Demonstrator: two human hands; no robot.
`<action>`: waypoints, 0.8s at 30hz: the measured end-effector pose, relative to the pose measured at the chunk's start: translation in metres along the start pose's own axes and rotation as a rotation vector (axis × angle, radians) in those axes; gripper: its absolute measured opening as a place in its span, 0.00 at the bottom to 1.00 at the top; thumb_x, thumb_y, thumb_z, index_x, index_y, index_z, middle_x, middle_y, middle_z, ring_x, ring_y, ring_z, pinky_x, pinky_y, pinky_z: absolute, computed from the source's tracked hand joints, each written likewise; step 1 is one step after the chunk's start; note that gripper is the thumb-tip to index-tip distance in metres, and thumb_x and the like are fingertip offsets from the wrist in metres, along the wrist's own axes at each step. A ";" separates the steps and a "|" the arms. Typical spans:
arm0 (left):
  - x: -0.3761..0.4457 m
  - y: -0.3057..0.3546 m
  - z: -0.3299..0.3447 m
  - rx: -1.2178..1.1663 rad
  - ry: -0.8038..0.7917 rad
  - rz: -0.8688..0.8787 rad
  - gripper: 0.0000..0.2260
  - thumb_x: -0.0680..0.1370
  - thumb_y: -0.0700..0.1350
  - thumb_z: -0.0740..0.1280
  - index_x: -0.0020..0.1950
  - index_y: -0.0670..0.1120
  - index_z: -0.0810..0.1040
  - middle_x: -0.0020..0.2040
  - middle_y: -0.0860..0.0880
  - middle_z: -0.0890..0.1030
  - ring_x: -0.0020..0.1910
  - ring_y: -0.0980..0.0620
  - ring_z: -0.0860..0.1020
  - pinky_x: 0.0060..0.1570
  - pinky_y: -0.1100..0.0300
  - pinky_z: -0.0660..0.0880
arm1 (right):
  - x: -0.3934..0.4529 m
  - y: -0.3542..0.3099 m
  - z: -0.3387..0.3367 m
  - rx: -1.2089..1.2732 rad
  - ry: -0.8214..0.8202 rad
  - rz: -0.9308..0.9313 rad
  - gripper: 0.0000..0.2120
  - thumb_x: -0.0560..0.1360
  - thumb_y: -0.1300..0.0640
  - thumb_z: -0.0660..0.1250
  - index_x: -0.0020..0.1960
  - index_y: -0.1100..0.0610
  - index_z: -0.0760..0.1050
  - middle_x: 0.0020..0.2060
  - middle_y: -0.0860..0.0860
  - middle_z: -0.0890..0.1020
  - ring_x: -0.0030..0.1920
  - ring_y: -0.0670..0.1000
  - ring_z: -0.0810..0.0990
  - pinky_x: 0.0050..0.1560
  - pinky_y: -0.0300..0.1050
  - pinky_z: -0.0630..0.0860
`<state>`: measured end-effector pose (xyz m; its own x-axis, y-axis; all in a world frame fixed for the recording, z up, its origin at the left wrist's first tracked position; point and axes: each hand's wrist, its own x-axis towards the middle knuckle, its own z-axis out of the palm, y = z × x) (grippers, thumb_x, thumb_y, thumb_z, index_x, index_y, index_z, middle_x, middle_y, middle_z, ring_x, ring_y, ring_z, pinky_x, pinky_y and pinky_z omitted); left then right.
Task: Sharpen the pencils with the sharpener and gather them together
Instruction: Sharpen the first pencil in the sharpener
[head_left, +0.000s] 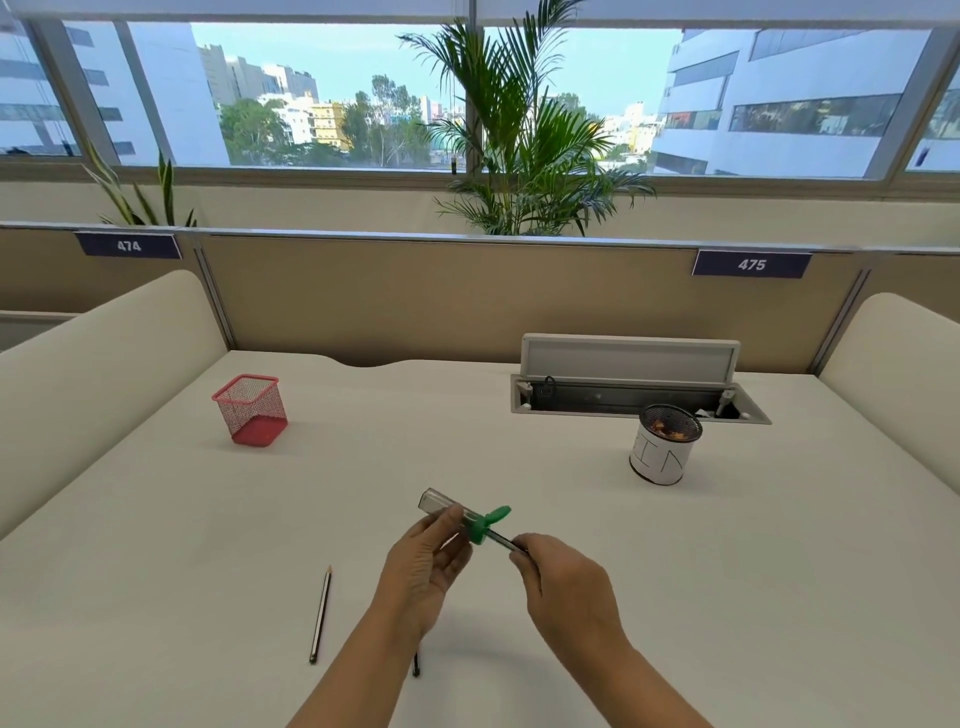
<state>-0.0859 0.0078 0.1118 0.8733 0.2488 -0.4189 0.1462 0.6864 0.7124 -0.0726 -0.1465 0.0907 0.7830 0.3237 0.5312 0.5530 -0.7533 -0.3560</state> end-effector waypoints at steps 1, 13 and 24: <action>0.000 0.000 0.001 -0.006 -0.020 -0.006 0.03 0.73 0.38 0.68 0.46 0.40 0.78 0.37 0.44 0.85 0.39 0.48 0.82 0.43 0.59 0.79 | -0.001 0.000 0.003 -0.017 0.017 0.015 0.11 0.71 0.51 0.59 0.38 0.51 0.79 0.26 0.43 0.79 0.23 0.43 0.75 0.21 0.34 0.69; 0.014 0.007 0.001 0.240 -0.145 -0.032 0.05 0.76 0.35 0.64 0.48 0.35 0.78 0.42 0.42 0.85 0.40 0.48 0.84 0.41 0.61 0.81 | 0.023 -0.014 -0.023 1.158 -0.669 1.134 0.14 0.80 0.56 0.57 0.40 0.58 0.76 0.22 0.46 0.66 0.20 0.42 0.60 0.19 0.31 0.55; 0.020 0.012 0.015 0.128 -0.006 -0.025 0.07 0.74 0.40 0.68 0.45 0.36 0.78 0.41 0.40 0.84 0.43 0.43 0.82 0.46 0.54 0.78 | 0.007 -0.015 -0.003 -0.088 -0.189 0.164 0.04 0.66 0.56 0.69 0.33 0.53 0.78 0.24 0.48 0.76 0.22 0.46 0.73 0.22 0.34 0.61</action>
<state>-0.0593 0.0103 0.1202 0.8712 0.2289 -0.4342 0.2256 0.5990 0.7683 -0.0758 -0.1345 0.1017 0.9039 0.2885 0.3157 0.3941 -0.8486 -0.3530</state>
